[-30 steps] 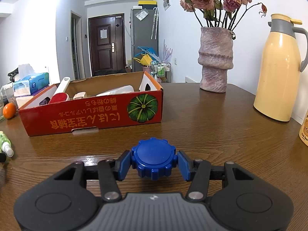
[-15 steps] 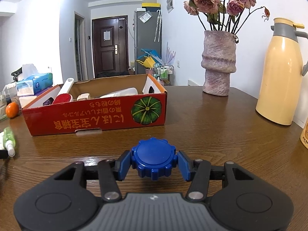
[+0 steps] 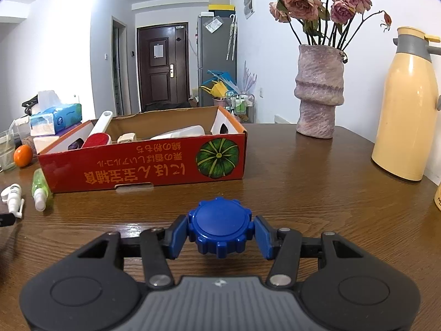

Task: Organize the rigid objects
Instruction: 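Hold the blue cap in the right gripper while the left gripper grasps the white spray bottle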

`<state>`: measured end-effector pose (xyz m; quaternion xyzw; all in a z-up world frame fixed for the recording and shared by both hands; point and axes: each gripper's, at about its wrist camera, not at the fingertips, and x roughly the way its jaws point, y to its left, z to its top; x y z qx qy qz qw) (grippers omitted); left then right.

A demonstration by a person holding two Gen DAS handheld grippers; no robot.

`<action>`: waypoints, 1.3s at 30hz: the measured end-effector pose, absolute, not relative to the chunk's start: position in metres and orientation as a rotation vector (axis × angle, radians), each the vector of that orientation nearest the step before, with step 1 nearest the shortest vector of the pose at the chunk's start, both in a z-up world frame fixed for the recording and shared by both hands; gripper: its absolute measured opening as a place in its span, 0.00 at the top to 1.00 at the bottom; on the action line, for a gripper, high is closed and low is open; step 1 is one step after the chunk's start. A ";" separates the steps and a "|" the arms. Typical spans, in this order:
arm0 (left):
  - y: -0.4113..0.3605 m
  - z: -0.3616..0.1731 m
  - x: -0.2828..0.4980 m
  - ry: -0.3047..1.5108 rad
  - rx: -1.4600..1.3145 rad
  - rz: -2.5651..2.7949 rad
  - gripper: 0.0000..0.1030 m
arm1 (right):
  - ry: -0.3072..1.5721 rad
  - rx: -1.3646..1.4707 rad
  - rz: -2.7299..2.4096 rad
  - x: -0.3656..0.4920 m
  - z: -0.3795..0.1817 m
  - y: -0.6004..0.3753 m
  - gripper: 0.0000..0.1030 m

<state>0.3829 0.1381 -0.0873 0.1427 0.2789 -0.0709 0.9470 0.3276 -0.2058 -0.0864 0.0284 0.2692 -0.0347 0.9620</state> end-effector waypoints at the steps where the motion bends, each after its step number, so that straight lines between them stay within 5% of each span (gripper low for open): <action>1: 0.138 -0.087 0.384 0.562 0.299 -0.153 0.00 | 0.548 0.060 -0.069 0.328 -0.087 -0.206 0.50; 39: 0.139 -0.089 0.415 0.570 0.306 -0.282 0.04 | 0.510 0.097 -0.134 0.313 -0.084 -0.208 0.50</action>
